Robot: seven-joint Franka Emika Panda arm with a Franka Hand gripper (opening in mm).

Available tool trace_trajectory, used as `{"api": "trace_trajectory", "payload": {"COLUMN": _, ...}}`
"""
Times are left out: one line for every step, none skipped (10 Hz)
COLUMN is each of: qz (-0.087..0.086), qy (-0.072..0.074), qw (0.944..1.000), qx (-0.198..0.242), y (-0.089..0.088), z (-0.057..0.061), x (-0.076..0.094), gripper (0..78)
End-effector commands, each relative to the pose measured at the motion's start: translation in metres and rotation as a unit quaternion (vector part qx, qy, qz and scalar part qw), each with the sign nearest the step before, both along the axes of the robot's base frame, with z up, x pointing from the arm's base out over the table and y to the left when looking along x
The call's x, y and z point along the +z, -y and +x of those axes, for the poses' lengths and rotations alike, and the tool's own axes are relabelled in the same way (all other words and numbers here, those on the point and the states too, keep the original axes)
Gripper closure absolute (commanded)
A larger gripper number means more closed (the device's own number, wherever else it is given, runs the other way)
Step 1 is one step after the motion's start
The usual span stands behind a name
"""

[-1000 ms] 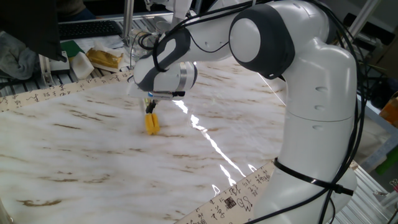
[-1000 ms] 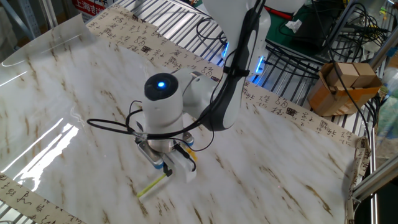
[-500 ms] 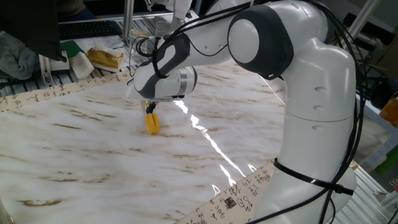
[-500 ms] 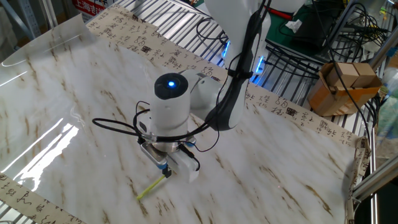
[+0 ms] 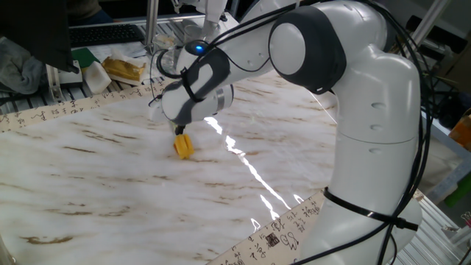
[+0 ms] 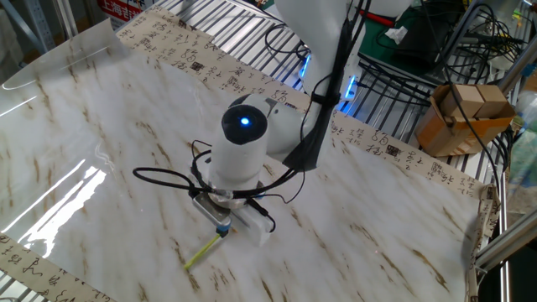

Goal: Clean the tabletop with a sponge

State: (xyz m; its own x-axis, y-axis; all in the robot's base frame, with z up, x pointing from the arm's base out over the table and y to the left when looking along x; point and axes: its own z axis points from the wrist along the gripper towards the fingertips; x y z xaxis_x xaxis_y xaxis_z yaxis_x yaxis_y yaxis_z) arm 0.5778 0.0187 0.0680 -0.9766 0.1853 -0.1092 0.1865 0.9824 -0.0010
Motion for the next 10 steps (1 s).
{"api": "trace_trajectory", "payload": {"qz": -0.012, "qy": -0.012, "qw": 0.9998, "qx": 0.009, "y": 0.003, "z": 0.000, "x": 0.002, "gripper": 76.4}}
{"api": "trace_trajectory", "payload": {"qz": -0.012, "qy": -0.015, "qw": 0.9998, "qx": 0.008, "y": 0.005, "z": 0.000, "x": 0.005, "gripper": 76.4}}
{"api": "trace_trajectory", "payload": {"qz": -0.011, "qy": -0.023, "qw": 0.9997, "qx": 0.006, "y": 0.007, "z": 0.002, "x": 0.010, "gripper": 76.4}}
{"api": "trace_trajectory", "payload": {"qz": -0.008, "qy": -0.030, "qw": 0.9995, "qx": 0.002, "y": 0.008, "z": 0.005, "x": 0.016, "gripper": 76.4}}
{"api": "trace_trajectory", "payload": {"qz": -0.009, "qy": -0.035, "qw": 0.9994, "qx": 0.000, "y": 0.009, "z": 0.006, "x": 0.020, "gripper": 76.4}}
{"api": "trace_trajectory", "payload": {"qz": -0.009, "qy": -0.038, "qw": 0.9992, "qx": 0.000, "y": 0.010, "z": 0.006, "x": 0.023, "gripper": 76.4}}
{"api": "trace_trajectory", "payload": {"qz": -0.009, "qy": -0.041, "qw": 0.9991, "qx": 0.002, "y": 0.012, "z": 0.006, "x": 0.027, "gripper": 76.4}}
{"api": "trace_trajectory", "payload": {"qz": -0.010, "qy": -0.042, "qw": 0.9991, "qx": 0.003, "y": 0.013, "z": 0.006, "x": 0.029, "gripper": 76.4}}
{"api": "trace_trajectory", "payload": {"qz": -0.011, "qy": -0.042, "qw": 0.9990, "qx": 0.004, "y": 0.014, "z": 0.006, "x": 0.030, "gripper": 76.4}}
{"api": "trace_trajectory", "payload": {"qz": -0.011, "qy": -0.042, "qw": 0.9990, "qx": 0.004, "y": 0.014, "z": 0.006, "x": 0.030, "gripper": 76.4}}
